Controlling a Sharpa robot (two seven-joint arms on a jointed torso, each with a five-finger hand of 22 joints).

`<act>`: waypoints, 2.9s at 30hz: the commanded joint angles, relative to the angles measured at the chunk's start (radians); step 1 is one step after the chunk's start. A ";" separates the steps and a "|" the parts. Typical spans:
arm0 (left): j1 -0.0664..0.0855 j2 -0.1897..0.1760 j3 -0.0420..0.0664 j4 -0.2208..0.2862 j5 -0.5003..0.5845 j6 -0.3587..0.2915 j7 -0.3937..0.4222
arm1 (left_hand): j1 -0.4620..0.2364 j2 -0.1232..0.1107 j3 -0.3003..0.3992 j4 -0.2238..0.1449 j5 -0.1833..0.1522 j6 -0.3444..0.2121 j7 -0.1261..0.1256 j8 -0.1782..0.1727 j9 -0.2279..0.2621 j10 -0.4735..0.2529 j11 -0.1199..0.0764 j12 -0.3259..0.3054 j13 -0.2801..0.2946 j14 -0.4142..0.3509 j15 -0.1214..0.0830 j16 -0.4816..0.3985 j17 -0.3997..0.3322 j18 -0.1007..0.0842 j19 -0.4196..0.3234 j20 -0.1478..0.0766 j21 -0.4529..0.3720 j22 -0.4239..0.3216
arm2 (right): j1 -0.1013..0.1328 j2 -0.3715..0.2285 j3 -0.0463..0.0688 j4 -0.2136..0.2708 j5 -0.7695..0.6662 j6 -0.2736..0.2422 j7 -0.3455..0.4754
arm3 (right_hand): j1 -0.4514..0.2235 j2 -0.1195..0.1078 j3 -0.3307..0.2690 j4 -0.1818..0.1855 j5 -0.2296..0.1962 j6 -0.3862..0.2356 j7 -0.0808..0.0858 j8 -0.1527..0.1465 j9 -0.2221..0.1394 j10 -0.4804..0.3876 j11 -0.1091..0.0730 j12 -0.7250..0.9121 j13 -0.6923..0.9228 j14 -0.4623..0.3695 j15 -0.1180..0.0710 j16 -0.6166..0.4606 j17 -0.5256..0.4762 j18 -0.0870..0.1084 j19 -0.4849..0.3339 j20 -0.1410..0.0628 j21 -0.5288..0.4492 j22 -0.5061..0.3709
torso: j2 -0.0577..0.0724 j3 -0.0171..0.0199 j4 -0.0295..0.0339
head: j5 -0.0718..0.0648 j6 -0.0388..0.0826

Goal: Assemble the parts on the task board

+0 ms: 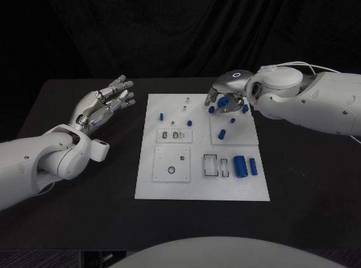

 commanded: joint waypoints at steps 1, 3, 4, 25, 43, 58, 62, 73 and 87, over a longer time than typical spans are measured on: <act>0.001 0.003 0.001 -0.001 -0.007 0.018 0.045 | 0.004 0.006 0.006 0.001 0.005 0.011 -0.001 0.004 0.001 -0.001 0.009 0.006 0.001 0.003 0.001 0.007 0.001 -0.010 0.005 -0.001 -0.002 0.000 | -0.006 0.005 0.001 -0.005 -0.023 -0.017 -0.020 | 0.013 0.001 0.000 -0.003 0.001 -0.003 -0.003 -0.006 -0.002 -0.005 -0.001 0.000 -0.001 0.010 -0.002 -0.005 -0.001 -0.005 -0.008 -0.001 -0.008 0.079 | 0.000 -0.0002 0.0008 | -0.002 -0.001; 0.001 0.004 0.001 -0.002 -0.007 0.019 0.045 | 0.004 0.006 0.006 0.001 0.005 0.011 -0.001 0.004 0.001 -0.001 0.009 0.006 0.001 0.003 0.001 0.007 0.001 -0.010 0.005 -0.001 -0.002 0.000 | -0.008 0.008 0.001 -0.009 -0.024 -0.022 -0.019 | 0.012 0.004 -0.001 -0.003 0.001 -0.001 0.001 -0.004 -0.002 -0.004 -0.001 0.001 -0.001 0.009 -0.001 -0.005 -0.001 -0.005 -0.009 -0.001 -0.009 0.079 | 0.000 0.0000 0.0017 | -0.003 -0.001; 0.001 0.005 0.001 -0.002 -0.007 0.019 0.044 | 0.004 0.006 0.006 0.001 0.005 0.011 -0.001 0.004 0.001 -0.001 0.009 0.006 0.001 0.003 0.001 0.007 0.001 -0.010 0.005 -0.001 -0.002 0.000 | -0.010 0.010 0.001 -0.011 -0.024 -0.024 -0.019 | 0.012 0.005 0.000 -0.003 0.001 0.000 0.002 -0.003 -0.002 -0.004 -0.001 0.002 -0.001 0.009 -0.001 -0.006 -0.002 -0.005 -0.010 -0.001 -0.010 0.078 | -0.001 0.0000 0.0019 | -0.003 -0.001; 0.000 0.008 0.001 -0.006 -0.007 0.018 0.051 | 0.008 0.005 0.007 0.000 0.005 0.006 -0.001 0.003 0.000 -0.003 0.010 0.005 0.001 0.002 0.002 0.007 0.001 -0.011 0.005 -0.001 -0.002 0.000 | -0.027 0.040 0.001 -0.059 -0.038 -0.024 -0.030 | 0.019 0.022 0.012 -0.009 0.002 0.073 0.027 0.029 0.009 0.017 -0.006 0.009 -0.004 -0.003 -0.003 -0.021 -0.023 -0.002 -0.018 -0.002 -0.025 0.076 | 0.001 -0.0005 0.0025 | -0.004 -0.001; 0.000 0.011 0.001 -0.009 -0.007 0.021 0.049 | 0.008 0.005 0.007 0.000 0.005 0.006 -0.001 0.003 0.000 -0.003 0.010 0.005 0.001 0.002 0.002 0.007 0.001 -0.011 0.005 -0.001 -0.002 0.000 | -0.036 0.056 0.001 -0.088 -0.052 -0.038 -0.021 | 0.026 0.039 0.047 -0.011 0.002 0.120 0.058 0.043 0.022 0.103 -0.039 0.021 -0.011 -0.005 -0.022 -0.021 -0.022 -0.003 -0.016 -0.017 -0.024 0.086 | 0.000 0.0001 0.0008 | -0.003 -0.003; 0.000 0.014 0.001 -0.010 -0.007 0.024 0.048 | 0.010 0.005 0.009 0.000 0.007 0.007 -0.001 0.003 0.000 -0.002 0.010 0.005 0.001 0.003 0.002 0.008 0.001 -0.011 0.005 -0.001 -0.002 0.000 | -0.047 0.075 0.001 -0.114 -0.052 -0.050 -0.010 | 0.045 0.059 0.058 -0.031 0.000 0.201 0.080 0.080 0.055 0.203 -0.052 0.022 -0.022 -0.010 -0.030 -0.031 -0.034 -0.004 -0.019 -0.027 -0.030 0.093 | 0.000 -0.0001 0.0007 | -0.003 -0.006; 0.000 0.013 0.001 -0.010 -0.007 0.024 0.047 | 0.010 0.005 0.009 0.000 0.007 0.007 -0.001 0.003 0.000 -0.002 0.010 0.005 0.001 0.003 0.002 0.008 0.001 -0.011 0.005 -0.001 -0.002 0.000 | -0.049 0.076 0.001 -0.118 -0.052 -0.053 -0.006 | 0.047 0.060 0.056 -0.035 0.000 0.209 0.082 0.084 0.060 0.217 -0.051 0.021 -0.024 -0.011 -0.029 -0.035 -0.039 -0.004 -0.019 -0.027 -0.030 0.094 | 0.000 -0.0001 0.0006 | -0.002 -0.006; 0.000 0.007 0.001 -0.008 -0.007 0.025 0.044 | 0.011 0.006 0.010 0.000 0.007 0.008 -0.001 0.003 0.001 -0.002 0.010 0.005 0.001 0.003 0.002 0.009 0.001 -0.011 0.005 -0.001 -0.002 0.000 | -0.046 0.056 0.001 -0.086 -0.052 -0.080 -0.020 | 0.034 0.054 0.034 -0.035 -0.001 0.249 0.087 0.103 0.085 0.266 -0.050 0.014 -0.033 -0.002 -0.029 -0.030 -0.031 -0.010 -0.004 -0.026 -0.007 0.113 | 0.000 0.0002 0.0008 | -0.001 0.000; 0.000 0.001 0.001 -0.005 -0.007 0.022 0.037 | 0.012 0.006 0.010 0.000 0.008 0.009 0.000 0.003 0.001 -0.002 0.011 0.005 0.001 0.002 0.003 0.008 0.001 -0.011 0.005 -0.001 -0.002 0.000 | -0.021 0.057 0.001 -0.068 -0.052 -0.066 -0.054 | 0.016 0.049 0.020 -0.025 -0.001 0.255 0.085 0.106 0.094 0.278 -0.050 0.007 -0.038 0.005 -0.029 -0.023 -0.019 -0.013 0.003 -0.026 0.005 0.121 | 0.000 -0.0003 -0.0007 | -0.003 0.010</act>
